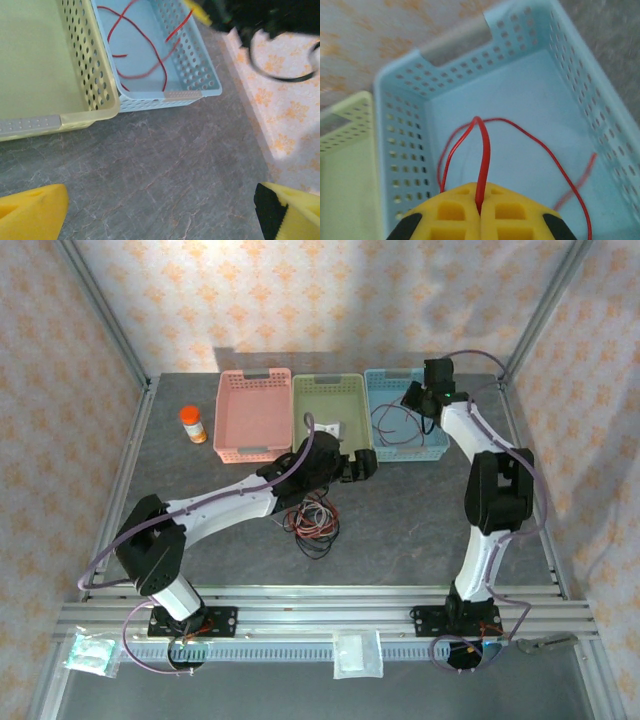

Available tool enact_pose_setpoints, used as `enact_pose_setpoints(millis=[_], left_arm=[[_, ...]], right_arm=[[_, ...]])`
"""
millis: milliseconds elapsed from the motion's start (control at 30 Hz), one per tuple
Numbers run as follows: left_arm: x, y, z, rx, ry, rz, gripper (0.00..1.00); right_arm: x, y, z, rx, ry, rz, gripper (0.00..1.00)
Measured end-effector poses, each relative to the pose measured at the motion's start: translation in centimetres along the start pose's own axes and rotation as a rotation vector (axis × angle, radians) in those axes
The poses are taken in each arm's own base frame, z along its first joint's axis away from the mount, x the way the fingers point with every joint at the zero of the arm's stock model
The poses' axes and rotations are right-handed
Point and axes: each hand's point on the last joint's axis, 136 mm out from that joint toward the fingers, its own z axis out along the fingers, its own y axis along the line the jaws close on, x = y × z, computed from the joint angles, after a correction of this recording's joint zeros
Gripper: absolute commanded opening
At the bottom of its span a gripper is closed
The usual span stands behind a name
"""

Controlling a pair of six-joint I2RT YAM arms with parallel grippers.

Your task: Untangle the cables

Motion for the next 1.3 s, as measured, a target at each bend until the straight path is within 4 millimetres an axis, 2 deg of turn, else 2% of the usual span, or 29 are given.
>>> enact_pose_setpoints(millis=[133,267,400,600,767,900,967,1067,1200,1300], left_arm=[[-0.8,-0.4,-0.7,0.007,-0.025,-0.002,0.97],[-0.9,-0.3,-0.8,0.003,-0.031,-0.002,0.96],[-0.9,-0.1,-0.8,-0.008,-0.033,-0.002,0.96],[-1.0,0.5,-0.8,-0.036,-0.043,0.000,0.93],[-1.0,1.3,-0.8,-0.072,-0.055,0.002,0.93],[0.0,2.6,-0.7,-0.109,-0.040,0.006,0.92],[0.6,3.3,-0.7,-0.127,-0.033,0.009,0.93],[1.4,4.5,-1.2,-0.157,-0.021,0.013,0.93],[2.0,5.9,-2.6,-0.197,-0.023,0.017,0.90],[2.5,7.3,-4.8,-0.218,-0.041,0.016,0.85]], right_arm=[[3.0,-1.0,2.9,0.019,0.094,0.008,0.14],[4.7,-1.6,4.0,0.049,0.140,0.003,0.41],[4.7,-2.2,4.1,0.079,0.139,-0.005,0.57],[4.2,-2.3,3.5,0.089,0.114,-0.034,0.73],[1.9,-1.4,-0.4,0.066,0.019,-0.052,0.75],[-0.2,-0.4,-4.5,0.035,-0.082,-0.064,0.68],[-0.5,0.0,-6.0,0.025,-0.117,-0.076,0.66],[0.9,1.0,-7.8,0.008,-0.138,-0.114,0.63],[5.2,3.2,-9.6,-0.043,-0.113,-0.191,0.59],[8.2,4.6,-11.4,-0.101,-0.099,-0.234,0.59]])
